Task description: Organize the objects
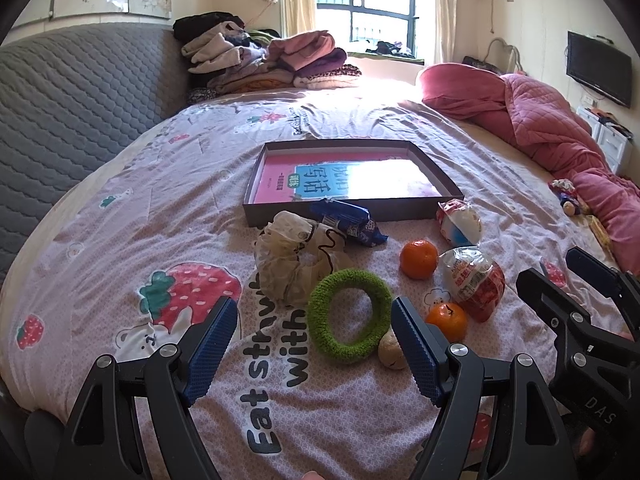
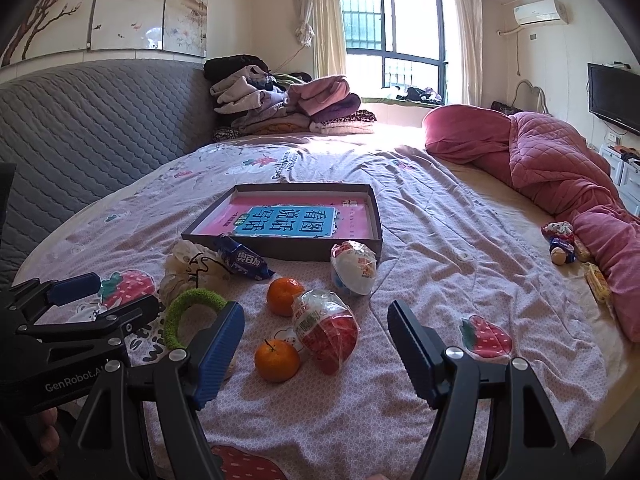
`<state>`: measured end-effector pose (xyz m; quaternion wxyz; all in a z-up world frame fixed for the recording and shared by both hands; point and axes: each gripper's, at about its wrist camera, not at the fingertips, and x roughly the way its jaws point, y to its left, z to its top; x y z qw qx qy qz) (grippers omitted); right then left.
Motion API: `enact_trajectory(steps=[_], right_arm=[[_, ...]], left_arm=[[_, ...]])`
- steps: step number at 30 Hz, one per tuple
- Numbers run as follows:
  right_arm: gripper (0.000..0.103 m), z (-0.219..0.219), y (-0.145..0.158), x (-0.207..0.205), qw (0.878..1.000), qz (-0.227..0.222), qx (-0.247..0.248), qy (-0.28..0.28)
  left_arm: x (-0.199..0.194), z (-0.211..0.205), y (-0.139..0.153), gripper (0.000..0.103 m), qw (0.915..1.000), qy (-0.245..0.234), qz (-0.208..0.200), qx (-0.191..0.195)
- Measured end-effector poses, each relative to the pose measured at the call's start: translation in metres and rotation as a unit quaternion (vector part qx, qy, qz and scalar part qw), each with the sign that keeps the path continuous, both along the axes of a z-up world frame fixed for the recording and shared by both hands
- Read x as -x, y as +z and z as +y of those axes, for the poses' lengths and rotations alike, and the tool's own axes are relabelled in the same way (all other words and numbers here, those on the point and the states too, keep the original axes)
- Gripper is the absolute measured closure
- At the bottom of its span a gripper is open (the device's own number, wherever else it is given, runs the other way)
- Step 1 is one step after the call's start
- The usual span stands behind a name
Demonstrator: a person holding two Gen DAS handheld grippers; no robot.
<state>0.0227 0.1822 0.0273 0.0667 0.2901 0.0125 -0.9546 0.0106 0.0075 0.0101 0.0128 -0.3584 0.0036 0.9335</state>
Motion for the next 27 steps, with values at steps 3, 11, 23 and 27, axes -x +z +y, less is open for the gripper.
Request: enact_trajectory(steps=[3, 11, 23, 27], right_arm=[[0.03, 0.002, -0.003, 0.003, 1.0, -0.007, 0.001, -0.002], [0.03, 0.005, -0.016, 0.011, 0.999, -0.034, 0.001, -0.003], [0.03, 0.011, -0.033, 0.03, 0.998, -0.061, 0.004, -0.002], [0.03, 0.013, -0.039, 0.04, 0.998, -0.066, 0.004, 0.0]], left_arm=[[0.003, -0.001, -0.004, 0.023, 0.9999, 0.0, -0.01, -0.003], [0.012, -0.005, -0.016, 0.023, 0.9993, 0.001, -0.035, -0.015], [0.031, -0.014, -0.042, 0.023, 0.9964, 0.006, -0.075, -0.038], [0.039, -0.019, -0.049, 0.023, 0.9957, 0.011, -0.083, -0.041]])
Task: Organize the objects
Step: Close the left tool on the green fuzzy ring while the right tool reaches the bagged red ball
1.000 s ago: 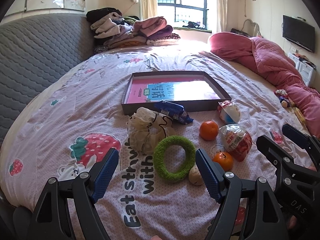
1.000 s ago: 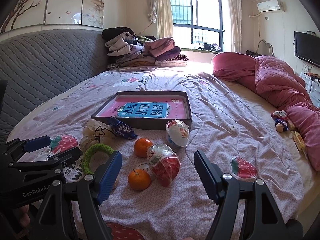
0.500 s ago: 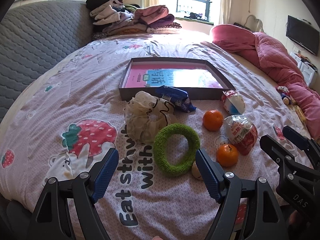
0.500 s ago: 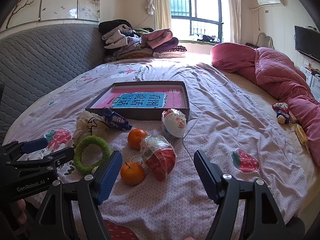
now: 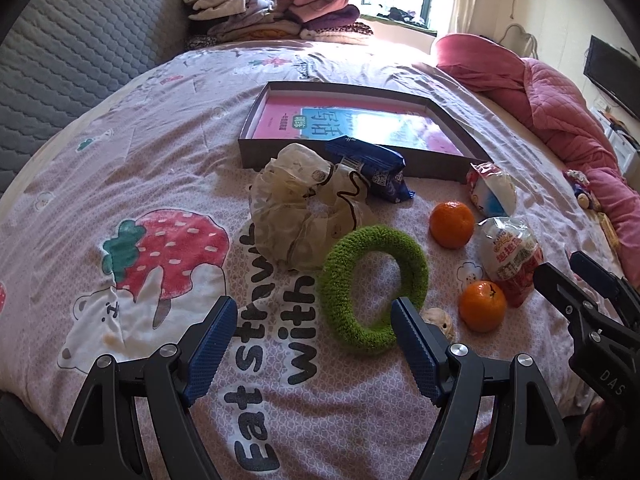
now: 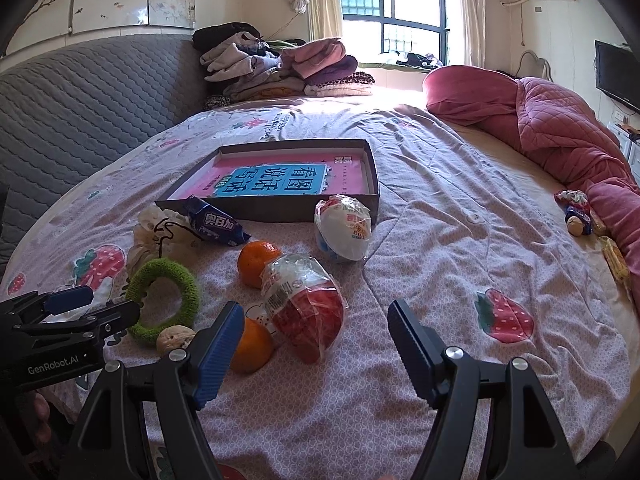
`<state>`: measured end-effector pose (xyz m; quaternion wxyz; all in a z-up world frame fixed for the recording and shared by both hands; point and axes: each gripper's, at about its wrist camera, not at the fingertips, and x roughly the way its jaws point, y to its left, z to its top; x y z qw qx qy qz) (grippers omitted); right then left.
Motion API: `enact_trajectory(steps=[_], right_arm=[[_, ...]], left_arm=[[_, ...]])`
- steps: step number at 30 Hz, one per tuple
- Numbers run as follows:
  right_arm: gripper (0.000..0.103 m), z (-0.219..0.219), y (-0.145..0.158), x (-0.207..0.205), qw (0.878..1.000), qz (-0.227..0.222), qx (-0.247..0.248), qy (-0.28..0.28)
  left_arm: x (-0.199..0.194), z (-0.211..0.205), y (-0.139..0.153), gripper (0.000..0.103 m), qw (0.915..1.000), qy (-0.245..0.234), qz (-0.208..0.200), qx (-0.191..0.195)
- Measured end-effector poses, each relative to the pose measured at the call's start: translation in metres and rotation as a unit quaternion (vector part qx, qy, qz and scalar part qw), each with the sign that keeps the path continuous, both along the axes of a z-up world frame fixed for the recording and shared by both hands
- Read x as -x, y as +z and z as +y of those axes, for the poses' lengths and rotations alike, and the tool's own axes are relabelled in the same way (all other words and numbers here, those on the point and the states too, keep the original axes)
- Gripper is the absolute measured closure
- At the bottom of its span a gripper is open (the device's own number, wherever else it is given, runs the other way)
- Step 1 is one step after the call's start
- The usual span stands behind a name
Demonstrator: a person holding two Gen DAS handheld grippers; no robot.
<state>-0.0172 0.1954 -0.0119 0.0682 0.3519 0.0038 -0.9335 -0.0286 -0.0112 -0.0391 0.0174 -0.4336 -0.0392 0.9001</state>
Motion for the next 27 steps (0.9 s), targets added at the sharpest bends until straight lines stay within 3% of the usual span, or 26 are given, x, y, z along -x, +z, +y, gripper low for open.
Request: enact_trajectory(steps=[13, 17, 22, 27], right_arm=[[0.029, 0.0, -0.014, 0.031, 0.999, -0.027, 0.017, 0.013], [0.029, 0.004, -0.018, 0.037, 0.999, -0.037, 0.026, 0.01], [0.03, 0.004, -0.021, 0.04, 0.999, -0.039, 0.031, 0.011], [0.044, -0.001, -0.025, 0.04, 0.998, -0.046, 0.03, 0.025]], left_arm=[[0.02, -0.007, -0.02, 0.025, 0.9988, -0.003, -0.025, -0.043], [0.023, -0.007, -0.024, 0.038, 0.9979, -0.006, -0.031, -0.056], [0.025, -0.001, -0.027, 0.049, 0.9987, -0.01, -0.033, -0.038], [0.024, 0.0, -0.026, 0.075, 0.9989, -0.012, -0.029, -0.036]])
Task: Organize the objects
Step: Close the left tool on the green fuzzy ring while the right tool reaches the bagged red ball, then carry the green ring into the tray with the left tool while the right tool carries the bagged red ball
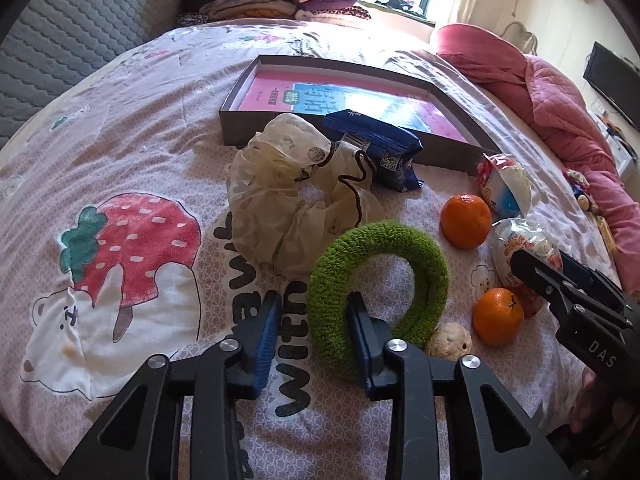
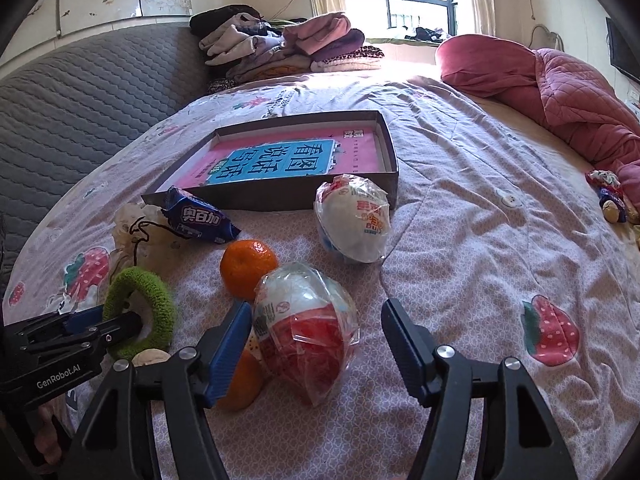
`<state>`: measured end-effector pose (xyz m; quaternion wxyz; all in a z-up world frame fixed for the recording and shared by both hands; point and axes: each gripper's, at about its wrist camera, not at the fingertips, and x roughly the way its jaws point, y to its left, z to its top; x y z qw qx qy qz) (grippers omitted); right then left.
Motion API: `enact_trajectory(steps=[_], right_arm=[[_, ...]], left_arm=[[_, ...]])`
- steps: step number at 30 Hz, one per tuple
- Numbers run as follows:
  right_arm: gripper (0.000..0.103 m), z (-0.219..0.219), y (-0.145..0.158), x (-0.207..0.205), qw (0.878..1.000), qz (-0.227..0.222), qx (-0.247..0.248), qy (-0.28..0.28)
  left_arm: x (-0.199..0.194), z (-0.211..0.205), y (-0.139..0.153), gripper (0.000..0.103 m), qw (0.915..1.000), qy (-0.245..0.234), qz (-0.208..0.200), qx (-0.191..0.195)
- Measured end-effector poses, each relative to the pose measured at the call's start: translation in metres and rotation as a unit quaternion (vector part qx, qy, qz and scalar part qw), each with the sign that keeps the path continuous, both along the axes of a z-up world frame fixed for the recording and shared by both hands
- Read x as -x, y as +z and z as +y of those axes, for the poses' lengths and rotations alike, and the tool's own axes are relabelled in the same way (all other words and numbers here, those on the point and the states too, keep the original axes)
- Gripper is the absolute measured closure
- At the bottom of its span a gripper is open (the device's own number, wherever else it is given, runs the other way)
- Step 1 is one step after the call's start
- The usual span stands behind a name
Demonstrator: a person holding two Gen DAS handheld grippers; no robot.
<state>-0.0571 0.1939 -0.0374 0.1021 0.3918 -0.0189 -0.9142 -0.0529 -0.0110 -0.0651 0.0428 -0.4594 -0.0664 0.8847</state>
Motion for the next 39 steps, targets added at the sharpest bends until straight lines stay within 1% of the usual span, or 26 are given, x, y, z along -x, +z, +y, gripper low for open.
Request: enact_trajectory(steps=[1, 2, 4, 7, 13, 21, 31, 39], right_arm=[[0.046, -0.002, -0.001, 0.0, 1.0, -0.001, -0.001, 0.004], [0.048, -0.003, -0.002, 0.0, 1.0, -0.004, -0.004, 0.007], [0.049, -0.005, -0.003, -0.002, 1.0, 0.001, -0.011, 0.008], [0.049, -0.004, -0.002, -0.003, 1.0, 0.005, -0.009, 0.009], [0.05, 0.001, 0.003, -0.005, 1.0, 0.02, -0.003, 0.001], [0.05, -0.003, 0.011, -0.009, 0.999, 0.035, -0.002, 0.009], [0.05, -0.007, 0.025, -0.016, 0.998, 0.056, 0.007, 0.012], [0.05, -0.016, 0.037, -0.016, 0.997, 0.074, 0.004, 0.023]], left_arm=[[0.0, -0.001, 0.0, 0.081, 1.0, -0.003, -0.001, -0.004], [0.0, -0.001, -0.001, 0.084, 0.9999, -0.006, -0.001, -0.01], [0.0, 0.0, -0.001, 0.087, 0.9998, -0.01, 0.001, -0.014], [-0.002, 0.0, 0.0, 0.089, 0.9996, -0.016, 0.007, -0.021], [-0.005, -0.001, 0.006, 0.09, 0.999, -0.018, 0.025, -0.034], [-0.013, 0.002, 0.021, 0.09, 0.9978, -0.024, 0.055, -0.027], [-0.017, 0.003, 0.037, 0.09, 0.9965, -0.023, 0.076, -0.025], [-0.014, 0.009, 0.051, 0.09, 0.9949, -0.029, 0.094, -0.019]])
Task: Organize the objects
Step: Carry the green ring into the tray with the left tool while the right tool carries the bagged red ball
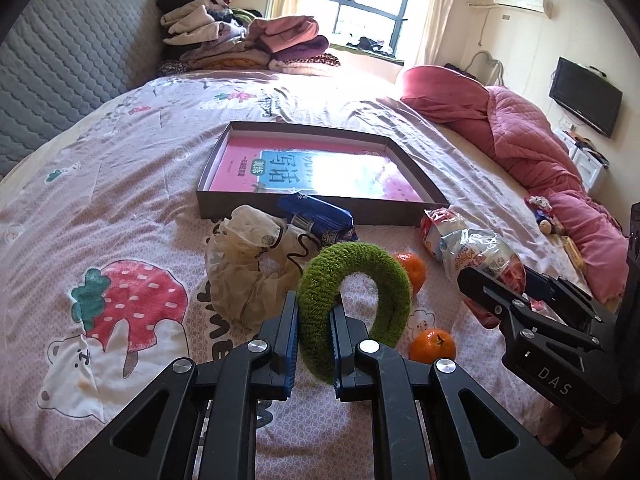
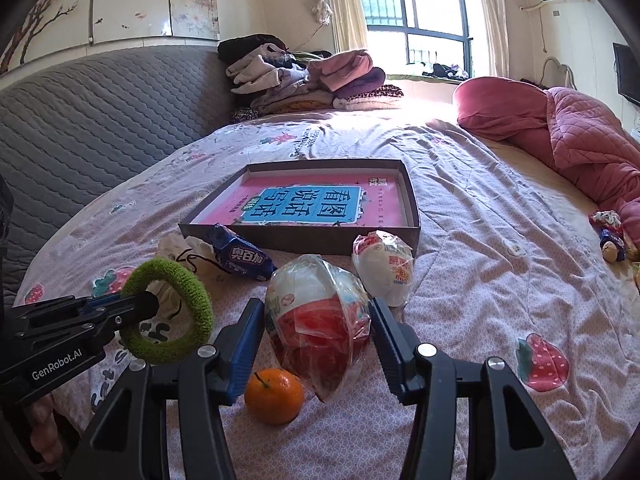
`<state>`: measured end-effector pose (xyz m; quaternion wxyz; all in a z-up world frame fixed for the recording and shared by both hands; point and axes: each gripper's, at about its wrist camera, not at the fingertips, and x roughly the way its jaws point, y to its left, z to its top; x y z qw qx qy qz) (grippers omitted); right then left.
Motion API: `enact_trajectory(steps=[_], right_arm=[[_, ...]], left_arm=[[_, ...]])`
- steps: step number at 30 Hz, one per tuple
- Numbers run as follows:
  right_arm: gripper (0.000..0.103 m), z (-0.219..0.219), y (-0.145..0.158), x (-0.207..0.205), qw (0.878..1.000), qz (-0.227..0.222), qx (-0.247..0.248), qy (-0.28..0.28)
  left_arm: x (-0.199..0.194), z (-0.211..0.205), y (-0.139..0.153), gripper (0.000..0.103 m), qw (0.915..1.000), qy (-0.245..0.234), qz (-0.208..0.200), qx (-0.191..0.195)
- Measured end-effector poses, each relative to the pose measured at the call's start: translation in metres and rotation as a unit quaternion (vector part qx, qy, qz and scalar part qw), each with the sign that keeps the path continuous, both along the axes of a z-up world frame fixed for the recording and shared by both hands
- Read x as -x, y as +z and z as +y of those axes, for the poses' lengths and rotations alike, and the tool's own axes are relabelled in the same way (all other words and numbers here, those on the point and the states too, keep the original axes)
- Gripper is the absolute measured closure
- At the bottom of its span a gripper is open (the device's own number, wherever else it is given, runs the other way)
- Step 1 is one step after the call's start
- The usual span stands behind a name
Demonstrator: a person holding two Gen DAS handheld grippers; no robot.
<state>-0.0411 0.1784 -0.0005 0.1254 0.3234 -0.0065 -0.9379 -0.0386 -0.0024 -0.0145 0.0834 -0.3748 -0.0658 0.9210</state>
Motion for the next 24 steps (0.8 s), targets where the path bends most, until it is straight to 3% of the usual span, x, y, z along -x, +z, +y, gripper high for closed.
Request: enact_trajectory(steps=[24], right_arm=[[0.05, -0.013, 0.03, 0.048, 0.999, 0.046, -0.006, 0.016]], left_arm=[[0.053, 0.001, 0.024, 0.09, 0.9994, 0.018, 0.028, 0.003]])
